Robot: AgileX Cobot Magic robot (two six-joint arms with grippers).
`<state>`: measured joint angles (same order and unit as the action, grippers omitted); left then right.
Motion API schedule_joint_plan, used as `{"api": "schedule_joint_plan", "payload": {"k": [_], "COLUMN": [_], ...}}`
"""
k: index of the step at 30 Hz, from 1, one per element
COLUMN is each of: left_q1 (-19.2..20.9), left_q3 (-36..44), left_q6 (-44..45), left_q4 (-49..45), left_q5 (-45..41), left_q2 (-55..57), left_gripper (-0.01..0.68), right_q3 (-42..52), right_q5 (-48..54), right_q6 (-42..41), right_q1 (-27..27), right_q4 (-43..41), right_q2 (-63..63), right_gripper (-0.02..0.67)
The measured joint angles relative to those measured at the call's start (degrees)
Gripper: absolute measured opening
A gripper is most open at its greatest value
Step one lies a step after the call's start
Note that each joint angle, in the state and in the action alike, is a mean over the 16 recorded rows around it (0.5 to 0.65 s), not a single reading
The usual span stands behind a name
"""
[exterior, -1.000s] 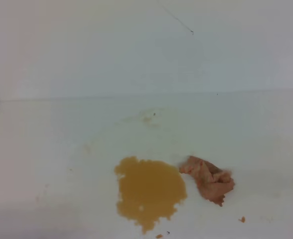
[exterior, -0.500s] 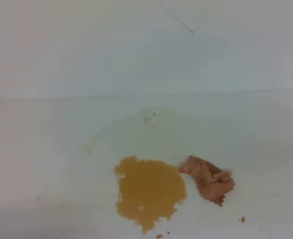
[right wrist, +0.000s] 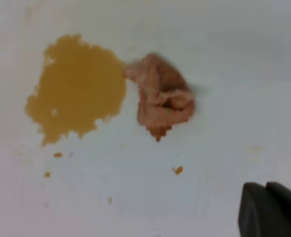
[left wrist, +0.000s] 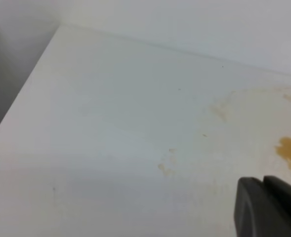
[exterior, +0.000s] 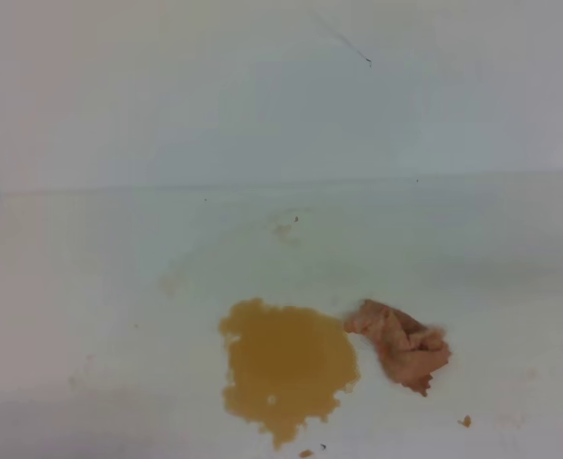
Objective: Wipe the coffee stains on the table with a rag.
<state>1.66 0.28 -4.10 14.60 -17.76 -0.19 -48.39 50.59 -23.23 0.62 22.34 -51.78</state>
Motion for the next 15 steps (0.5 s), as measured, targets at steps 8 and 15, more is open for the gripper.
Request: {"api": "schedule_joint_plan", "payload": {"k": [8, 15], "left_q1": [0.0, 0.0], "left_q3": [0.0, 0.0], "left_q6": [0.0, 0.0], "left_q4": [0.0, 0.0], "left_q5": [-0.1, -0.1], "left_q2": [0.0, 0.0], "left_gripper": [-0.002, -0.002], "right_q3": [-6.8, -11.1], "right_q5": [4.6, 1.8], "right_q6": [-0.6, 4.0], "right_q1": [5.1, 14.8], "right_q4": [0.5, -4.5], "right_q2": [-13.8, -23.4], "right_gripper": [0.012, 0.018]}}
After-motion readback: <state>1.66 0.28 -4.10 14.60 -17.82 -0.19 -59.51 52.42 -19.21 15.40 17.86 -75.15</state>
